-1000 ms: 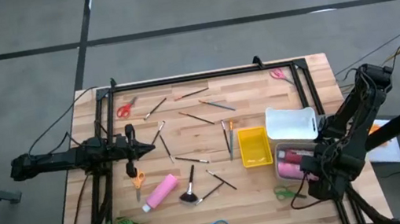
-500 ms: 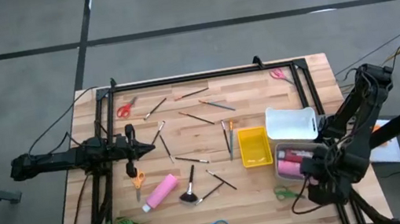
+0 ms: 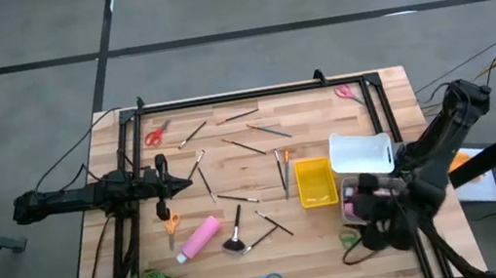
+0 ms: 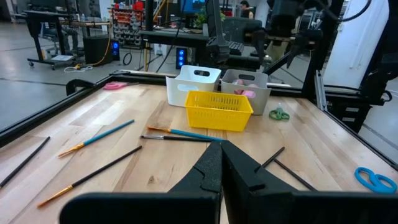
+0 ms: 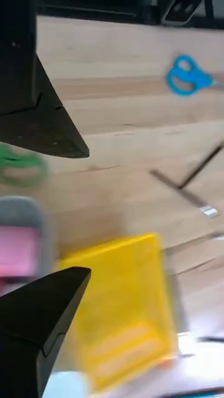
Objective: Pick & Place Paint Supplies
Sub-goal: Put the pink paint bottle into the gray bin
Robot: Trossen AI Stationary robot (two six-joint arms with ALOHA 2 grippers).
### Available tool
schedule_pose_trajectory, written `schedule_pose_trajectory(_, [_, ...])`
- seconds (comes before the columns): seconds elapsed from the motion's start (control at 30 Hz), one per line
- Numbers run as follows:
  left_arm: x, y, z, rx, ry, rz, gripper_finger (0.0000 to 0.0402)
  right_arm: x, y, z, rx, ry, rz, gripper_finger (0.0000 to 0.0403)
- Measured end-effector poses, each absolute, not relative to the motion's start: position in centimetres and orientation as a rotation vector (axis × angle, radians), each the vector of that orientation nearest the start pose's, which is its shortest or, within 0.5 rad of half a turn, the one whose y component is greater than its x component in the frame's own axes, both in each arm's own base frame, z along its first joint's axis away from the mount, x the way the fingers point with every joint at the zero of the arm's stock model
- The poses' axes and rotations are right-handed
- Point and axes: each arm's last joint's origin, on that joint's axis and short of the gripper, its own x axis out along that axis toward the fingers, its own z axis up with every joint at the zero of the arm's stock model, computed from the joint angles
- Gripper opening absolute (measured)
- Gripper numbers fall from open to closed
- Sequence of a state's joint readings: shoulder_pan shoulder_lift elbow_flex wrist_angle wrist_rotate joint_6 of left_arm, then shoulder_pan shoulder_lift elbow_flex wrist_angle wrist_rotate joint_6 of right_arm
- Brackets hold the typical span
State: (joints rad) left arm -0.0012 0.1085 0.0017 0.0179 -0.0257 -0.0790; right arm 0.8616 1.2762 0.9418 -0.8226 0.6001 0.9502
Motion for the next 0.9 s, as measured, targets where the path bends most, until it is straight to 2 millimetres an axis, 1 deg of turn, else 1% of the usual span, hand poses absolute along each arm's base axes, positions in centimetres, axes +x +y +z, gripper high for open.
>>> schedule_pose_trajectory(0.13, [10.4, 0.1, 15.7, -0.078, 0.088, 0.028, 0.0003, 19.5, 15.2, 25.5, 0.019, 0.781, -0.089, 0.0297])
schedule_pose_trajectory(0.3, [10.4, 0.1, 15.7, -0.078, 0.088, 0.028, 0.0003, 22.9, 12.7, 26.2, -0.078, 0.680, -0.005, 0.0297])
schedule_pose_trajectory(0.37, [10.4, 0.1, 15.7, -0.078, 0.088, 0.028, 0.0003, 24.0, 12.0, 26.5, -0.101, 0.616, 0.033, 0.0297])
schedule_pose_trajectory(0.47, [10.4, 0.1, 15.7, -0.078, 0.088, 0.028, 0.0003, 25.4, 10.9, 26.4, -0.123, 0.540, 0.049, 0.0297])
schedule_pose_trajectory(0.53, [10.4, 0.1, 15.7, -0.078, 0.088, 0.028, 0.0003, 26.1, 10.2, 25.9, -0.139, 0.503, 0.062, 0.0297])
schedule_pose_trajectory(0.63, [10.4, 0.1, 15.7, -0.078, 0.088, 0.028, 0.0003, 26.7, 9.2, 25.0, -0.149, 0.436, 0.127, 0.0297])
schedule_pose_trajectory(0.73, [10.4, 0.1, 15.7, -0.078, 0.088, 0.028, 0.0003, 27.0, 7.9, 24.8, -0.128, 0.289, 0.198, 0.0297])
schedule_pose_trajectory(0.8, [10.4, 0.1, 15.7, -0.078, 0.088, 0.028, 0.0003, 27.0, 6.7, 24.7, -0.126, 0.209, 0.187, 0.0297])
schedule_pose_trajectory(0.9, [10.4, 0.1, 15.7, -0.078, 0.089, 0.028, 0.0003, 26.6, 4.7, 24.0, -0.131, 0.185, 0.117, 0.0297])
